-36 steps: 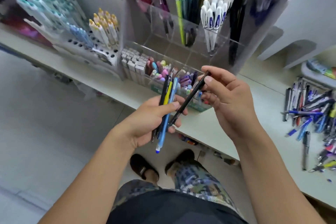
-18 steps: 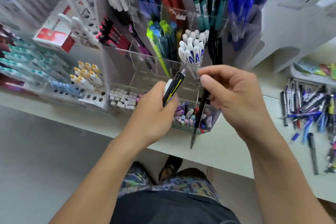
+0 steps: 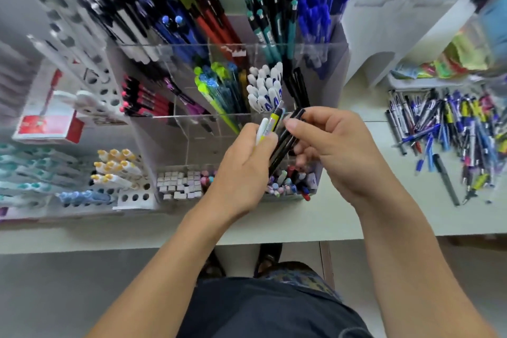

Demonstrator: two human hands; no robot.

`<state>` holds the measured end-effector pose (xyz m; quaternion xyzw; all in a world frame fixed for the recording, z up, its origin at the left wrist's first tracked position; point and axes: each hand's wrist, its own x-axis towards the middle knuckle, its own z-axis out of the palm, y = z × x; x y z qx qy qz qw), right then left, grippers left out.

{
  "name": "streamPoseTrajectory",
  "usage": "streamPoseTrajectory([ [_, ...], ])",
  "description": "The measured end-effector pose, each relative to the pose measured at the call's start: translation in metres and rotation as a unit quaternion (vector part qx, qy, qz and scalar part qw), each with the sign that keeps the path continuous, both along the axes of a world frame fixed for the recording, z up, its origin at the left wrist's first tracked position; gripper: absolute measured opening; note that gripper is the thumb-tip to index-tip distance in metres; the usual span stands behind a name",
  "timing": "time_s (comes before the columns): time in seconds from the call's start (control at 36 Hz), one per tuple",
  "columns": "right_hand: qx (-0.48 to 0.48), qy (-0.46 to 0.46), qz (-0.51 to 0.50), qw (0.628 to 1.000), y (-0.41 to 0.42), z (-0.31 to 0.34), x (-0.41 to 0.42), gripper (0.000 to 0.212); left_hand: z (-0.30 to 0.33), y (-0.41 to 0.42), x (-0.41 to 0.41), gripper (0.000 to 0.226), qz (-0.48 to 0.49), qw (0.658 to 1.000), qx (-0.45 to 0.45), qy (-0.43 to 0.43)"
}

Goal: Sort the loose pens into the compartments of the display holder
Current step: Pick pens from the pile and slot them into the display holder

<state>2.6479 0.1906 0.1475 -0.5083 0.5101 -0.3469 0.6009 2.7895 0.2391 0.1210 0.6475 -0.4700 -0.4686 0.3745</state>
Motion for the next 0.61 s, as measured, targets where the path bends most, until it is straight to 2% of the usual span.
streamPoseTrajectory([
  [0.08, -0.04, -0.008, -0.049, 0.998, -0.004, 0.015, -0.011, 0.015, -0.006, -0.003, 0.011, 0.031, 0.002, 0.993, 0.058, 0.105],
  [0.17, -0.156, 0.036, -0.103, 0.982, -0.011, 0.04, -0.034, 0.017, -0.007, 0.0, 0.026, 0.026, -0.001, 0.961, 0.091, 0.263],
  [0.25, -0.262, 0.093, -0.129, 0.952, -0.022, 0.058, -0.051, 0.014, -0.007, 0.003, 0.037, 0.021, 0.002, 0.926, 0.096, 0.366],
  [0.42, -0.355, 0.277, -0.094, 0.888, -0.05, 0.055, -0.041, 0.018, -0.007, 0.005, 0.045, 0.026, -0.039, 0.892, 0.095, 0.441],
  [0.61, -0.399, 0.446, 0.026, 0.801, -0.065, 0.042, -0.035, 0.021, -0.007, 0.009, 0.053, 0.028, -0.022, 0.875, 0.11, 0.472],
])
